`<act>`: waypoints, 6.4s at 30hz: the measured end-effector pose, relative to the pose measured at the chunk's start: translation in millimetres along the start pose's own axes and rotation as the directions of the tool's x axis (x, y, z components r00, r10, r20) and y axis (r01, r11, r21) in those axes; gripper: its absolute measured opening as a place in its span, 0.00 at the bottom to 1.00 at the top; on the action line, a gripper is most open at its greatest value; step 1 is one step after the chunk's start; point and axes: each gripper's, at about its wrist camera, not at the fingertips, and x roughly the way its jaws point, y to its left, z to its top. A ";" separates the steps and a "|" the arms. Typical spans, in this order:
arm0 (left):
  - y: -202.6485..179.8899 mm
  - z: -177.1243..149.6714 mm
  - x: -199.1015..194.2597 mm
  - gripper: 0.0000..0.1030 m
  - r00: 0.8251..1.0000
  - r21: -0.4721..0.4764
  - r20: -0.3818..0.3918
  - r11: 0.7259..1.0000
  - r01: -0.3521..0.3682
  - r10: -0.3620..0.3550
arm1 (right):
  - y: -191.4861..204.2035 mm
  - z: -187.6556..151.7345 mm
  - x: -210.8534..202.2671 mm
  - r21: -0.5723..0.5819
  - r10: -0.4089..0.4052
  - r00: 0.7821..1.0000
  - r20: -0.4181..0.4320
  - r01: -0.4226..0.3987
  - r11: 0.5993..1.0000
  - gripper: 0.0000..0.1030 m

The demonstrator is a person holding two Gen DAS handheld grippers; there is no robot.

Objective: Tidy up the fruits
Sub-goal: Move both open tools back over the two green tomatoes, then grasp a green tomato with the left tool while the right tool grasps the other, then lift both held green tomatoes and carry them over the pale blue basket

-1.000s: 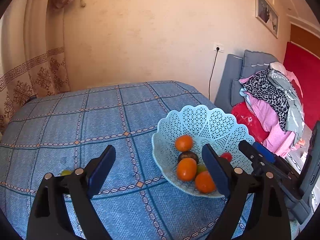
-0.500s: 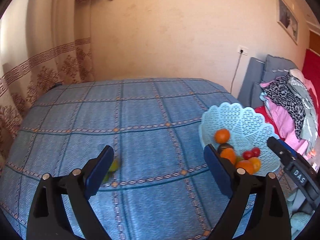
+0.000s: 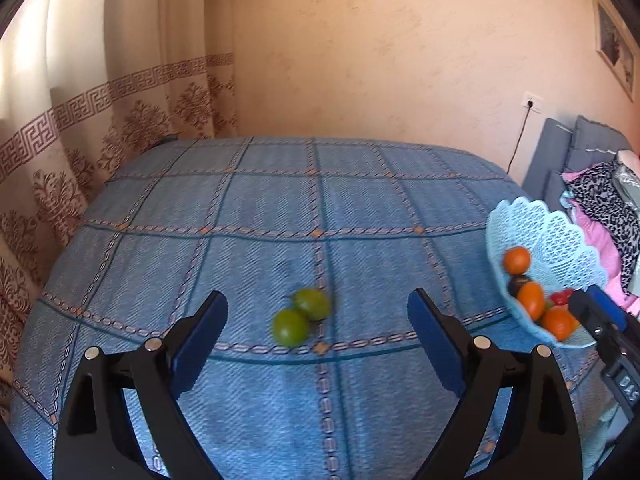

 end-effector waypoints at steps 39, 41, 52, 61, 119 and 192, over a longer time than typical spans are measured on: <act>40.1 -27.1 51.3 0.33 0.994 -0.020 -0.111 1.000 0.020 -0.022 | 97.1 -5.9 78.1 -0.160 0.169 0.951 -0.259 -0.215 0.964 0.59; 45.1 -26.1 46.0 0.33 0.996 -0.035 -0.095 0.999 0.001 -0.005 | 103.8 -8.0 86.9 -0.173 0.176 0.943 -0.281 -0.230 0.958 0.59; 88.7 -17.0 35.4 0.33 0.987 -0.156 -0.074 0.976 -0.153 0.143 | 141.7 -15.8 135.8 -0.223 0.177 0.922 -0.345 -0.264 0.938 0.59; 116.3 -17.9 37.2 0.33 0.981 -0.257 -0.100 0.948 -0.189 0.169 | 172.4 -18.8 159.2 -0.252 0.195 0.905 -0.378 -0.303 0.919 0.59; 30.8 -38.0 51.5 0.31 0.980 -0.040 -0.163 0.993 0.111 -0.116 | 103.0 1.5 114.6 -0.069 0.163 0.962 -0.218 -0.182 0.981 0.29; -169.9 28.0 3.5 0.29 0.956 0.234 0.023 0.931 0.280 -0.294 | -109.0 25.2 7.0 0.196 -0.055 0.998 0.004 0.053 0.979 0.29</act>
